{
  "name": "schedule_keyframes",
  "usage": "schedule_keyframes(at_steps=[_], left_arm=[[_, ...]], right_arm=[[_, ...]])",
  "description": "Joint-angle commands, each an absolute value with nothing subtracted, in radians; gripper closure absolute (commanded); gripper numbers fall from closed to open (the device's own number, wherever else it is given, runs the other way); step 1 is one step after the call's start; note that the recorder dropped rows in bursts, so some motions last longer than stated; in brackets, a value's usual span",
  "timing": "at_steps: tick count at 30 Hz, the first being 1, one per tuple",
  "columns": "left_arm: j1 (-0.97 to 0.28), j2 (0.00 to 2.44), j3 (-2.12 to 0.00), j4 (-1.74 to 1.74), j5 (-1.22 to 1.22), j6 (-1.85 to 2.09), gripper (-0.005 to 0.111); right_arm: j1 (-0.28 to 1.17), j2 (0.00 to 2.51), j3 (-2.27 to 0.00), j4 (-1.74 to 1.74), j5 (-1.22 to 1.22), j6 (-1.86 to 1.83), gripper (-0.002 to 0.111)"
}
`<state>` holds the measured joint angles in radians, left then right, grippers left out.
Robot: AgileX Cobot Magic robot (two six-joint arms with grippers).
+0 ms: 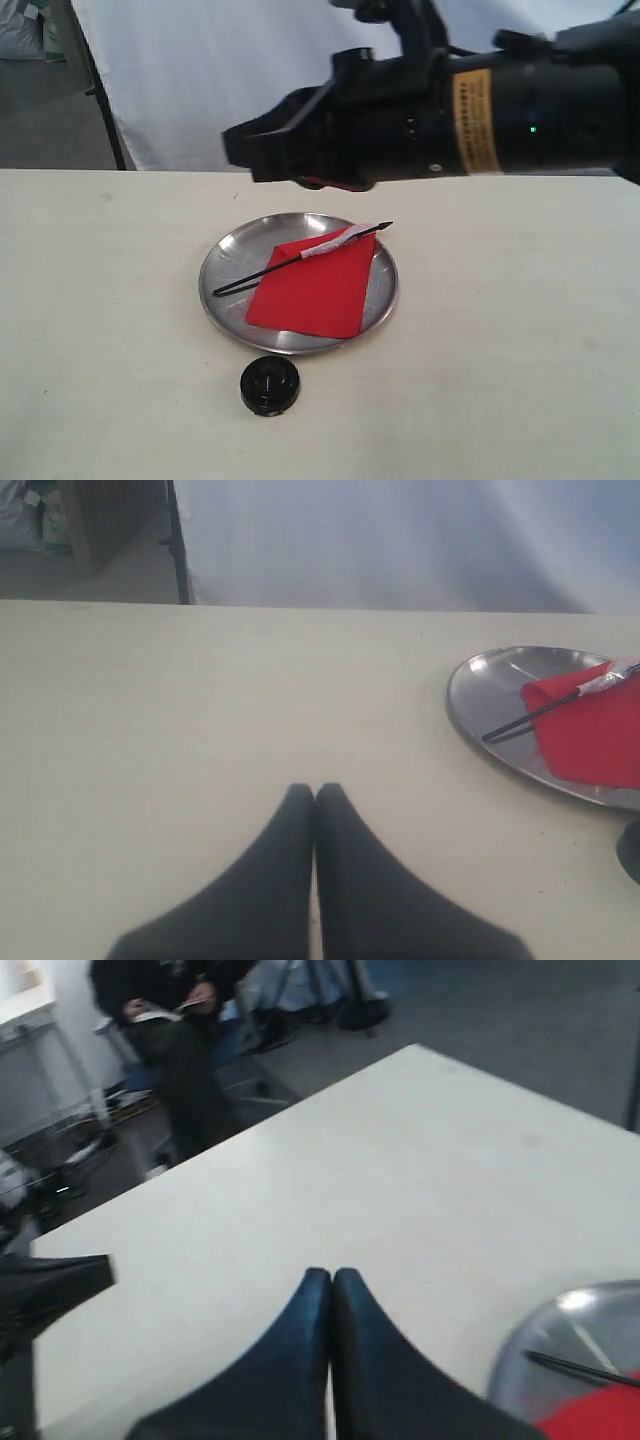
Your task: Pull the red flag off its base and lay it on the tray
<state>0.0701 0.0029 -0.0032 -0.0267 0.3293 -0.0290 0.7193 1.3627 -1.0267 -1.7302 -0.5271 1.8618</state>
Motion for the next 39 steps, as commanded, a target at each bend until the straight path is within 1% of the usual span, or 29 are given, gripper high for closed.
schedule_keyframes(at_steps=[1, 7, 10, 18, 24, 32, 39], left_arm=[[0.071, 0.000, 0.000, -0.032, 0.324, -0.030, 0.107], [0.071, 0.000, 0.000, -0.032, 0.324, -0.030, 0.107], [0.071, 0.000, 0.000, -0.032, 0.324, -0.030, 0.107], [0.071, 0.000, 0.000, -0.032, 0.324, -0.030, 0.107], [0.071, 0.000, 0.000, -0.032, 0.324, -0.030, 0.107], [0.071, 0.000, 0.000, -0.032, 0.324, -0.030, 0.107], [0.071, 0.000, 0.000, -0.032, 0.324, -0.030, 0.107]], right_arm=[[0.714, 1.195, -0.849, -1.744, -0.204, 1.869, 0.109], [0.794, 0.922, -0.588, -1.744, 0.206, 1.879, 0.109], [0.848, 0.784, -0.476, -1.744, 0.292, 1.895, 0.109], [0.947, 0.425, -0.266, -1.744, 0.303, 1.968, 0.109], [0.961, 0.234, -0.210, -1.744, 0.263, 2.009, 0.109], [0.961, 0.093, -0.208, -1.744, 0.261, 2.009, 0.109], [0.961, 0.052, -0.208, -1.744, 0.266, 1.989, 0.109]])
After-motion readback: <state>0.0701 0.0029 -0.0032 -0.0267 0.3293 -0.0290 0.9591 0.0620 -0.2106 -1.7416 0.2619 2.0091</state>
